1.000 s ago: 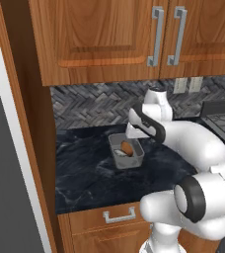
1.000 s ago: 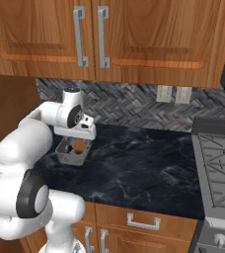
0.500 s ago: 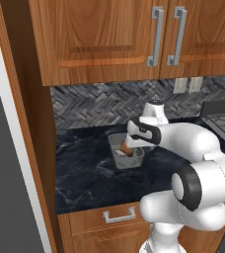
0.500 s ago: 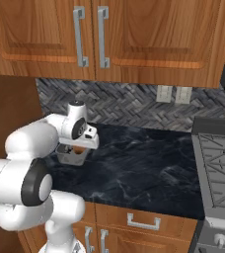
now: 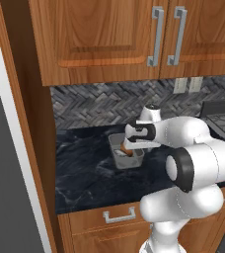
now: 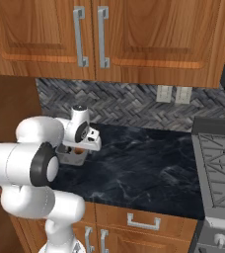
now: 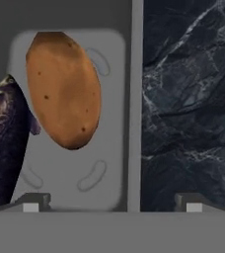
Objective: Place the tupperware on the top shelf of the fridge. Make space for the tupperware among the existing items by rearranging them on the shelves if needed. Close the fridge door when finished.
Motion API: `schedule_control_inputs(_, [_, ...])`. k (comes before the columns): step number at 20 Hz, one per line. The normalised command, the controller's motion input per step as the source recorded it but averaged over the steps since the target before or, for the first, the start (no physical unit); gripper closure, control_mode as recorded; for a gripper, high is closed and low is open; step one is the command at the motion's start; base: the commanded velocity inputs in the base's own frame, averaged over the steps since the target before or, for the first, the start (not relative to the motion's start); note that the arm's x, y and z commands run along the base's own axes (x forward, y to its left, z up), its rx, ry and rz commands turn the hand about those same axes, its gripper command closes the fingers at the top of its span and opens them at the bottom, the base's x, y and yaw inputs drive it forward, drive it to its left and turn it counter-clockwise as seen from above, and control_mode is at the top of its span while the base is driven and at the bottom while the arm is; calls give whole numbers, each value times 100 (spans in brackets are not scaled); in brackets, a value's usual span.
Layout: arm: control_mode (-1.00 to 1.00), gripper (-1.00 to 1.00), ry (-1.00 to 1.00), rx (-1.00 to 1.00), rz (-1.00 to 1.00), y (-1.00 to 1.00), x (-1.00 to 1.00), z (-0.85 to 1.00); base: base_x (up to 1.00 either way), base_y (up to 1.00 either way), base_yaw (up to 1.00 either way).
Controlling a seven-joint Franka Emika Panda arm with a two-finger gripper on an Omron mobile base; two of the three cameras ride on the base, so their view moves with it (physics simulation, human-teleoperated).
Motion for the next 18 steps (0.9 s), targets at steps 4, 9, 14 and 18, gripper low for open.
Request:
schedule_control_inputs(4, [-100, -100, 0, 0, 0, 0, 23, -34, 0, 0, 0])
schedule_control_inputs(9, [-100, -100, 0, 0, 0, 0, 23, -32, 0, 0, 0])
schedule_control_inputs(14, [-100, -100, 0, 0, 0, 0, 23, -31, 0, 0, 0])
schedule_control_inputs(18, [-100, 100, 0, 0, 0, 0, 13, -33, 0, 0, 0])
